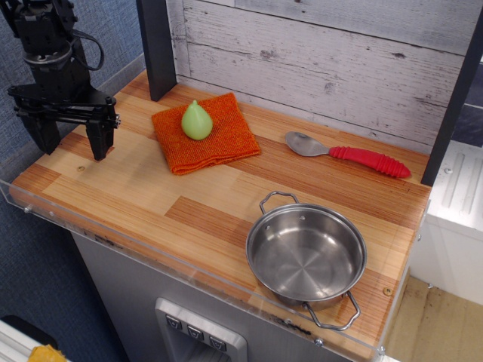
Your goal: Place the spoon under the cloth.
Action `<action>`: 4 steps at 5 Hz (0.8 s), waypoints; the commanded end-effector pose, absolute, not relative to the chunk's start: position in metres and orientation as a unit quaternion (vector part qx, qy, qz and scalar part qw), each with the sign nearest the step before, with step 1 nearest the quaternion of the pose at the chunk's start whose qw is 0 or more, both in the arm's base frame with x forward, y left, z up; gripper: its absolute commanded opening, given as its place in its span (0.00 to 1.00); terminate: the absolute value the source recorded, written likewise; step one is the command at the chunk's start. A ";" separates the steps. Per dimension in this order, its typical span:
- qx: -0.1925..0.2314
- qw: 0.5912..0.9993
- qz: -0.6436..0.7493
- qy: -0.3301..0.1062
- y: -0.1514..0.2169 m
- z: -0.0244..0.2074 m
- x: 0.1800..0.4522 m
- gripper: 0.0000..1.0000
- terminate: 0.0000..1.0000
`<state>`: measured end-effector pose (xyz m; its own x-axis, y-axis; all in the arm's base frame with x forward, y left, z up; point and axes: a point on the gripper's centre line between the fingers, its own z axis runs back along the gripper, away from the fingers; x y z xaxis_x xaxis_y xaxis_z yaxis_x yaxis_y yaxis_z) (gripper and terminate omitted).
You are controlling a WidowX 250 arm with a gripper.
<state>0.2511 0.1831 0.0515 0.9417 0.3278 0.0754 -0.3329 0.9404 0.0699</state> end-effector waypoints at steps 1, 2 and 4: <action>0.041 0.984 0.168 -0.031 0.183 0.052 0.251 1.00 0.00; 0.056 0.982 0.179 -0.036 0.170 0.065 0.247 1.00 0.00; 0.075 0.967 0.231 -0.072 0.108 0.084 0.268 1.00 0.00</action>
<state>0.2667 0.0999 0.0705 0.8733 0.4703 0.1270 -0.4833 0.8693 0.1038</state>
